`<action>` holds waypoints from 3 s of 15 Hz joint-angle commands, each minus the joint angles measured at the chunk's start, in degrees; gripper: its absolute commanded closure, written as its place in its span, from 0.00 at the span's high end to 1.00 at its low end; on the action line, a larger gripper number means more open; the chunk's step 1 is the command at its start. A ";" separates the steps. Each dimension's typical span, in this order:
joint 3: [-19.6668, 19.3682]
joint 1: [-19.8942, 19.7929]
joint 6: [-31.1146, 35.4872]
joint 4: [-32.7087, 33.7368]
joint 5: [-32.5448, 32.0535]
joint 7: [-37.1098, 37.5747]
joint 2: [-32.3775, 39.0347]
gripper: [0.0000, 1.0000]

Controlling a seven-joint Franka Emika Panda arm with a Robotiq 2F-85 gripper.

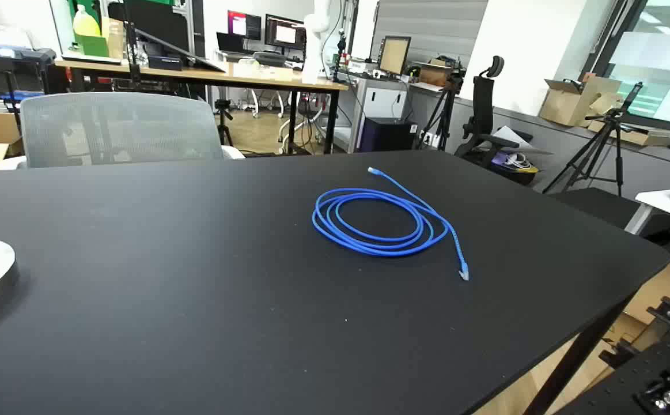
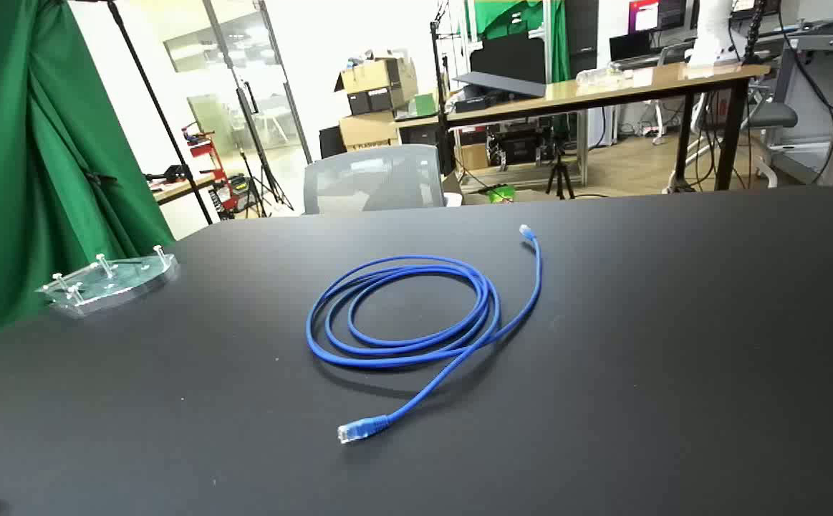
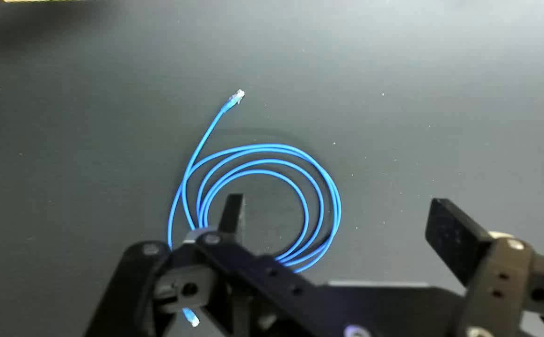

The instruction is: Unwind the cable

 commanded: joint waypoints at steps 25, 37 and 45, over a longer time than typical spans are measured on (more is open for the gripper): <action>-8.17 -2.45 9.15 0.28 2.50 -2.11 6.03 1.00; -7.38 -4.08 13.68 11.79 -1.64 -0.86 28.70 1.00; -6.86 -4.15 17.07 10.17 -0.78 -1.22 30.12 1.00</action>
